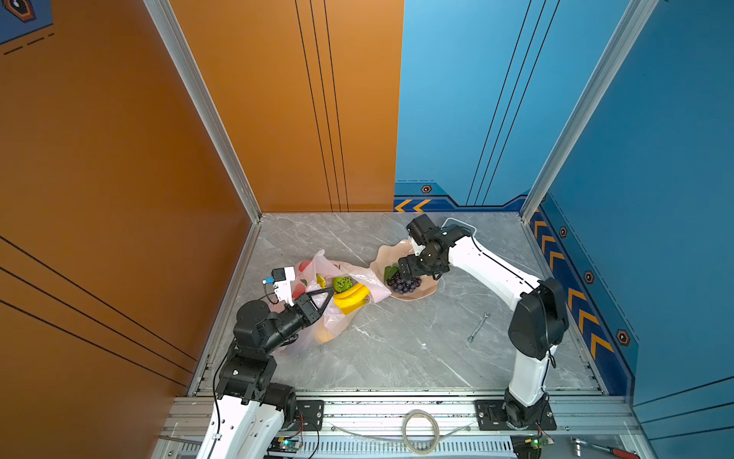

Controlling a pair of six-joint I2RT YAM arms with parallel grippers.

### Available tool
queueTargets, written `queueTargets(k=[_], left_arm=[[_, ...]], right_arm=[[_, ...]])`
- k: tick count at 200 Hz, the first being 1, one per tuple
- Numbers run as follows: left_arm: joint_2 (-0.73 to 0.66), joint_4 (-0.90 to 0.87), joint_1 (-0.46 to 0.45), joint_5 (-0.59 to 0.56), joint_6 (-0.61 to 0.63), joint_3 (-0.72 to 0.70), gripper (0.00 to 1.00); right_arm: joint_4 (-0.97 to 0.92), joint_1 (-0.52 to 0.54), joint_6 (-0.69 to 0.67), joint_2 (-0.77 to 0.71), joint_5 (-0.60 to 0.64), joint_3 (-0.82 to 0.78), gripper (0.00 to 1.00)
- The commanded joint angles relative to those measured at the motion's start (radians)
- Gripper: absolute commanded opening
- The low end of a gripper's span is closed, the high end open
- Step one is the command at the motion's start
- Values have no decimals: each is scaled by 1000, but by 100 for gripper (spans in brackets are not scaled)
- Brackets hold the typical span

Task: Place the fruits into the plastic bag
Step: Pick up the fruit from the plate.

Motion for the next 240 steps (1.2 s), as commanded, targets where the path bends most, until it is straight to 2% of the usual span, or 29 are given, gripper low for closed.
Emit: queueTargets(k=[1, 47, 133, 240], left_arm=[[-11, -7, 12, 15, 26, 22, 0], [-9, -7, 19, 21, 28, 19, 0], [-6, -14, 33, 34, 32, 19, 0], [3, -10, 42, 34, 29, 16, 0]], right_arm=[[-56, 21, -44, 43, 56, 57, 100], [-58, 63, -114, 156, 100, 152, 100], [-112, 77, -140, 379, 178, 367, 100], [-131, 50, -141, 470, 231, 414, 100]])
